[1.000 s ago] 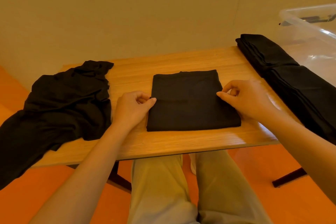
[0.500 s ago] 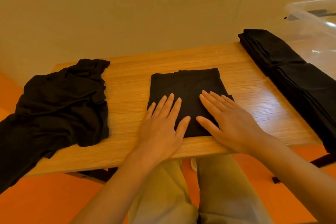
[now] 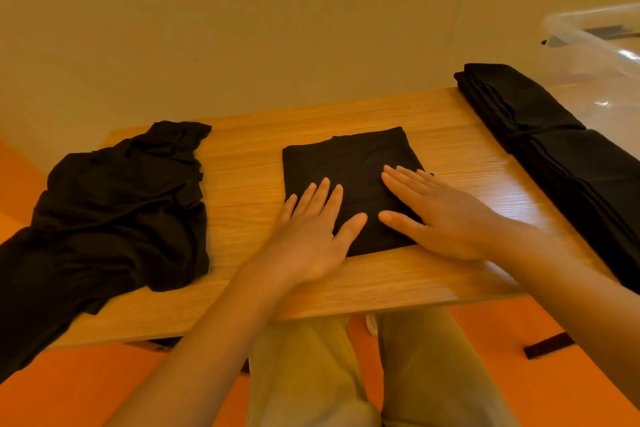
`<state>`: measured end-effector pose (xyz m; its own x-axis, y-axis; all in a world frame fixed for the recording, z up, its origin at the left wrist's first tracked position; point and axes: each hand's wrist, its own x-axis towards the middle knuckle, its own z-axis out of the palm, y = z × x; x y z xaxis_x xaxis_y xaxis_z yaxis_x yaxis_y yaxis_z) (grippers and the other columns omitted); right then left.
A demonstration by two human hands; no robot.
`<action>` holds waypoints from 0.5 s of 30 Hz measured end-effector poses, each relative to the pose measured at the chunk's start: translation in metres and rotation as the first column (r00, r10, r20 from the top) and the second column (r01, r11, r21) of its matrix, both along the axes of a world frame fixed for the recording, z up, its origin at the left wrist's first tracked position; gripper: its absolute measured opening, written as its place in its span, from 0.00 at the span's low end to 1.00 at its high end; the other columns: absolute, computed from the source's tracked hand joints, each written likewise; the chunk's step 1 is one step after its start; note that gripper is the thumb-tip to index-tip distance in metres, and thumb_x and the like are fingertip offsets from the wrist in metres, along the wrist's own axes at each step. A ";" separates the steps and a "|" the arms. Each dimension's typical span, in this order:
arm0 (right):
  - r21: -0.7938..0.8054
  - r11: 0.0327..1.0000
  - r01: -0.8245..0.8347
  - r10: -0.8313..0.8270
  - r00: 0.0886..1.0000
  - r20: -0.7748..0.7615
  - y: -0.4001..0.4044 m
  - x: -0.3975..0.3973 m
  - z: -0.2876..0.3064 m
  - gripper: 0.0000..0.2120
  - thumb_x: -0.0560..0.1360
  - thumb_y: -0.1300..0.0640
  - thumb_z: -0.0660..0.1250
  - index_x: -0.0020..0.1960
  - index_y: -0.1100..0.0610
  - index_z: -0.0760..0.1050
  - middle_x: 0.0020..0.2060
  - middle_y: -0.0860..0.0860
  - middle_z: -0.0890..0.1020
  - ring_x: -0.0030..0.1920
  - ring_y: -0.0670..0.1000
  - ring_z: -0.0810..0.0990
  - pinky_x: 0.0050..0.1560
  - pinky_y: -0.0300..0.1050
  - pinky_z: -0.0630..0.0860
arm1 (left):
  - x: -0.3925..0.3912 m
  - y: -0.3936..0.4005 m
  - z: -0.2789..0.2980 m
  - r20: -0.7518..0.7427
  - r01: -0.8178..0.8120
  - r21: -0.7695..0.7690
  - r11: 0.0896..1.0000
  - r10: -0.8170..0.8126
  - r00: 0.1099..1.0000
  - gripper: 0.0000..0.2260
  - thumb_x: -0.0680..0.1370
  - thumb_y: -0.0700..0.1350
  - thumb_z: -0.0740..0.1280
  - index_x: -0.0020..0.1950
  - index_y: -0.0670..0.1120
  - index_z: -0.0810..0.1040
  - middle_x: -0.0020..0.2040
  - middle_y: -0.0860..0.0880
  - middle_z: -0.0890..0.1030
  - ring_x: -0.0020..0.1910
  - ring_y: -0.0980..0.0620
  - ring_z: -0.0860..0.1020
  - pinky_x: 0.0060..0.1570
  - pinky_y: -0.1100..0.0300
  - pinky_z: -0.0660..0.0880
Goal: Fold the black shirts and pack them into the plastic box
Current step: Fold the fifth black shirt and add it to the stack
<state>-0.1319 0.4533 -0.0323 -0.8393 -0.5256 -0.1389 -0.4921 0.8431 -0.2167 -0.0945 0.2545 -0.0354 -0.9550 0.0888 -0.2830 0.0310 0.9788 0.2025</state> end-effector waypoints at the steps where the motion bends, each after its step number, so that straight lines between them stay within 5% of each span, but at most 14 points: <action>1: -0.027 1.000 0.016 -0.015 0.999 0.042 0.000 -0.005 0.007 0.37 0.74 0.31 0.43 0.78 0.48 0.42 0.76 0.42 0.44 0.72 0.39 0.39 0.70 0.37 0.41 | -0.009 -0.003 0.005 0.005 0.004 0.021 1.000 -0.004 1.000 0.29 0.80 0.64 0.42 0.79 0.54 0.43 0.79 0.54 0.40 0.77 0.56 0.38 0.75 0.53 0.37; 7: -0.083 0.995 0.062 -0.067 0.996 -0.063 -0.008 -0.074 0.017 0.23 0.82 0.47 0.53 0.75 0.51 0.60 0.75 0.48 0.61 0.74 0.51 0.61 0.69 0.50 0.64 | -0.083 -0.030 0.015 -0.181 -0.100 -0.001 0.995 0.098 0.978 0.24 0.83 0.55 0.52 0.77 0.47 0.57 0.77 0.47 0.59 0.76 0.47 0.57 0.73 0.51 0.57; 15: 0.036 0.998 0.051 -0.049 0.998 -0.051 -0.029 -0.143 0.018 0.22 0.80 0.55 0.61 0.73 0.56 0.64 0.70 0.55 0.68 0.69 0.56 0.67 0.68 0.51 0.66 | -0.129 -0.038 0.015 -0.228 -0.200 -0.078 0.977 0.178 0.957 0.15 0.81 0.48 0.62 0.67 0.46 0.73 0.65 0.45 0.73 0.64 0.44 0.71 0.62 0.51 0.70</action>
<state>-0.2753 0.4239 -0.0144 -0.8706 -0.4784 -0.1151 -0.4588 0.8738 -0.1611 -0.2236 0.2165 -0.0207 -0.9911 -0.1173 -0.0635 -0.1240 0.9859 0.1127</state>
